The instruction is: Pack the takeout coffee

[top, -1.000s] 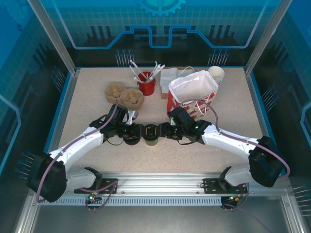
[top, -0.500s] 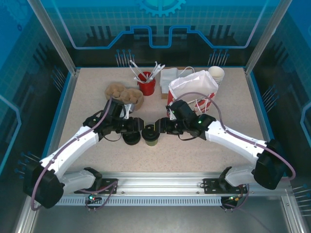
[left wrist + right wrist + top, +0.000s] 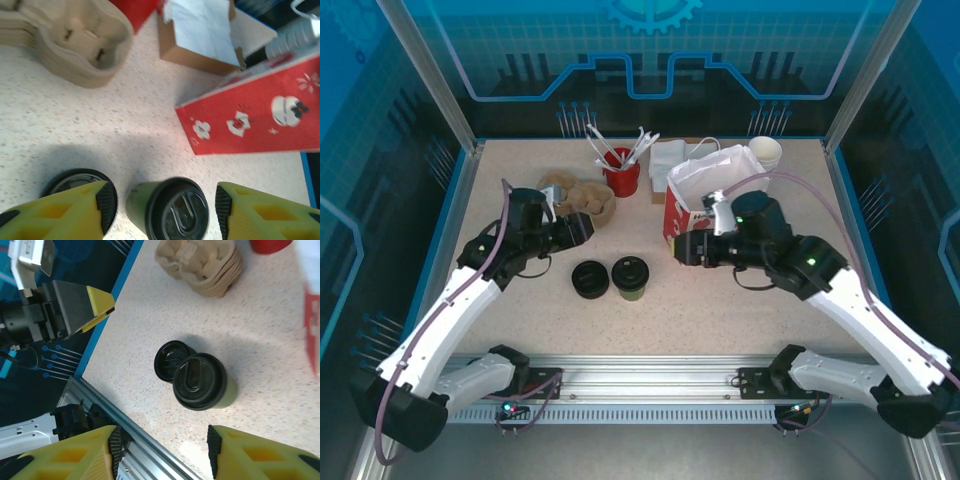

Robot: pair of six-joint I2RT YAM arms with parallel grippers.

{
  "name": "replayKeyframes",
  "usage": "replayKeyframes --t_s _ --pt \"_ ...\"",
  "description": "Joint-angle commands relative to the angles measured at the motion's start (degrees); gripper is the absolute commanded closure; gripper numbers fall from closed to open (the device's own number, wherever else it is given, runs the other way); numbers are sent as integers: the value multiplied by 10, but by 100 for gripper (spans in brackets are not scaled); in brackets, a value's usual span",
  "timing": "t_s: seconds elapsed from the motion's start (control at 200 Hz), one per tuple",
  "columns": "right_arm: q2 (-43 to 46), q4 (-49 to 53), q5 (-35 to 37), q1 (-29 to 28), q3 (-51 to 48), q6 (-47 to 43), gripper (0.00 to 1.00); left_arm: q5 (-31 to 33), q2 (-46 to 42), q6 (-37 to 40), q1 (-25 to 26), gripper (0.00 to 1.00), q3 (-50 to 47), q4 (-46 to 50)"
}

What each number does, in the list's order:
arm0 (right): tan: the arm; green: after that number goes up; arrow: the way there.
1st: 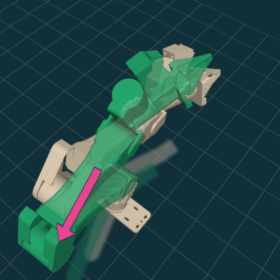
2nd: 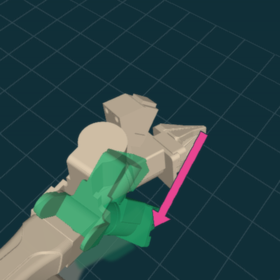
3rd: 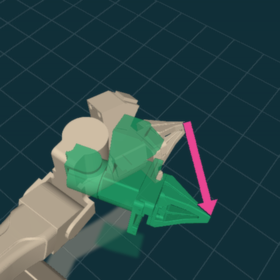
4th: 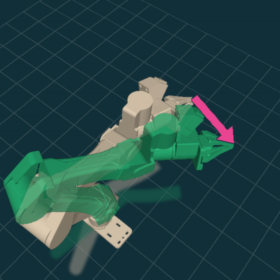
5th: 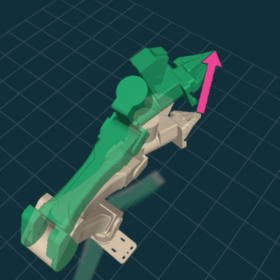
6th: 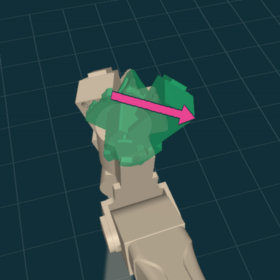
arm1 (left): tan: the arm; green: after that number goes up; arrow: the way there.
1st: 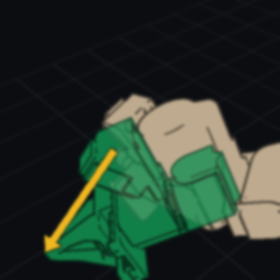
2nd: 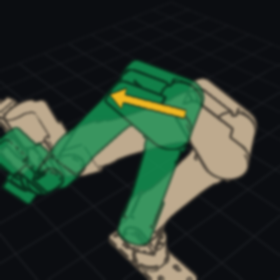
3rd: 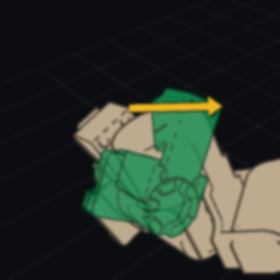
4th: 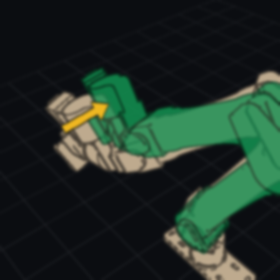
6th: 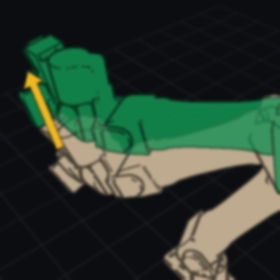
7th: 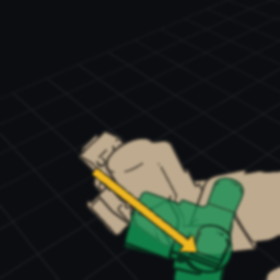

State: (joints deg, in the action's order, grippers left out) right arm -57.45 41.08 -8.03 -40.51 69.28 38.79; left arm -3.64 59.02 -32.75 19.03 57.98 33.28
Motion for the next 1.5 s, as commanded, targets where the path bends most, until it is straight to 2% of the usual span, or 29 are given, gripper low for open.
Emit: replayKeyframes --t_s 0.0,0.09,0.305,0.595,0.99,1.496 --pt "44 67 -3 33 13 -56 49 52 18 -23 -25 39 16 -10" --pt "77 83 -19 75 5 -75 49 81 47 -43 -44 38 28 -1" --pt "113 125 -117 200 -12 -107 50 82 139 -69 -84 38 66 1" --pt "127 179 -190 293 -20 -146 54 94 259 -77 -87 40 141 18" --pt "158 223 -217 329 -23 -171 53 96 359 -89 -87 45 202 49" --pt "160 211 -240 341 -56 -177 53 114 437 -72 -70 50 286 106"
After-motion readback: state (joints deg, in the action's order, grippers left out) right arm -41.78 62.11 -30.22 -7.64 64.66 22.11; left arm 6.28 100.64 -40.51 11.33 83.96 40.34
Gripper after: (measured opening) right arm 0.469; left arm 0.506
